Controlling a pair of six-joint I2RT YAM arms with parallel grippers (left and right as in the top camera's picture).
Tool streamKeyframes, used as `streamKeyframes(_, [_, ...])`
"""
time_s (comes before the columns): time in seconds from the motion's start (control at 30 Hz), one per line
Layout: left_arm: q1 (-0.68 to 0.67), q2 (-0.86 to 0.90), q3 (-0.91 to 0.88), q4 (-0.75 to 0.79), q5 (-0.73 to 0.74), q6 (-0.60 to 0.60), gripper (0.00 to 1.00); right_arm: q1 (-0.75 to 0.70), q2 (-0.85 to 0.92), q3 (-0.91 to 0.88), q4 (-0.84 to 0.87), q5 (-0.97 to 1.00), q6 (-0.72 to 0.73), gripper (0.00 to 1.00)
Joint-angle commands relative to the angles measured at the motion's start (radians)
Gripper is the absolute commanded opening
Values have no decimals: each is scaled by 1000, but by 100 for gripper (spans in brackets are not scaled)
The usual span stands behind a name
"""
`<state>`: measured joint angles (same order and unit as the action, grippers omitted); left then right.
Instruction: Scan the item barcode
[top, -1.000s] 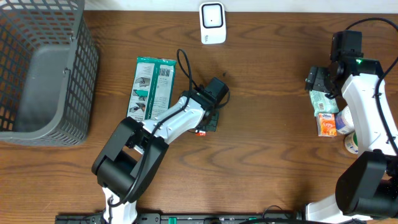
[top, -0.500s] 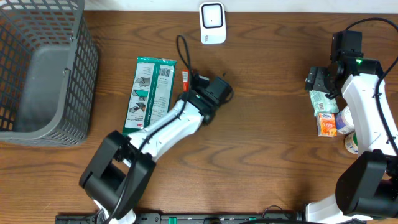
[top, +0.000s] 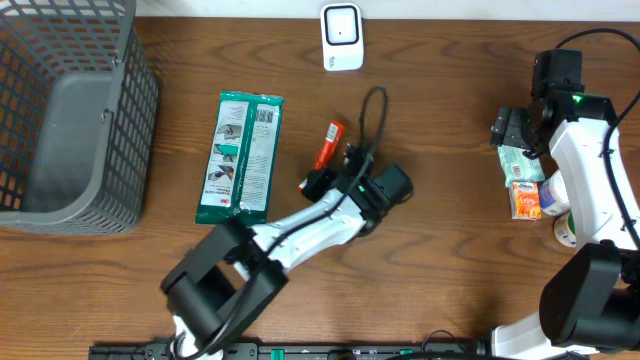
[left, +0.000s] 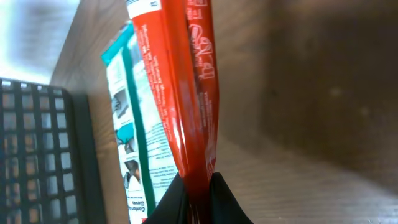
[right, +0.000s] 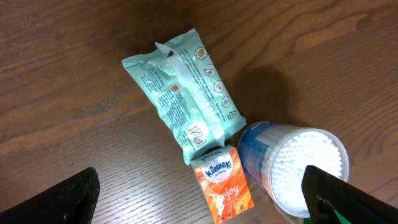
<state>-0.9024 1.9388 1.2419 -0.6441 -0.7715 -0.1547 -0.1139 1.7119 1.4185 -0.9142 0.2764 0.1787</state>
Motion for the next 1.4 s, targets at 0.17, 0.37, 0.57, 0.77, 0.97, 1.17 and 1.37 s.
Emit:
streamKeyframes(0.17, [-44,21,-11,-6,87,96,56,-4,-18,14,2,3,15,99])
streamKeyframes(0.37, [-43,-64,-1,-10,92,107,79,-4,-18,14,2,3,15,99])
streamKeyframes(0.57, [19,-171,8,2,435,110,94,-4,-18,14,2,3,15,99])
streamKeyframes(0.77, [172,-148,5,-3,735,109,81,-4,-18,14,2,3,15,99])
streamKeyframes(0.97, [290,-74,-2,-3,772,117,69,-4,-18,14,2,3,15,99])
streamKeyframes(1.17, [404,-36,-2,-2,1072,206,69,-4,-18,14,2,3,15,99])
streamKeyframes(1.37, [466,-11,-11,10,1104,230,70,-4,-18,14,2,3,15,99])
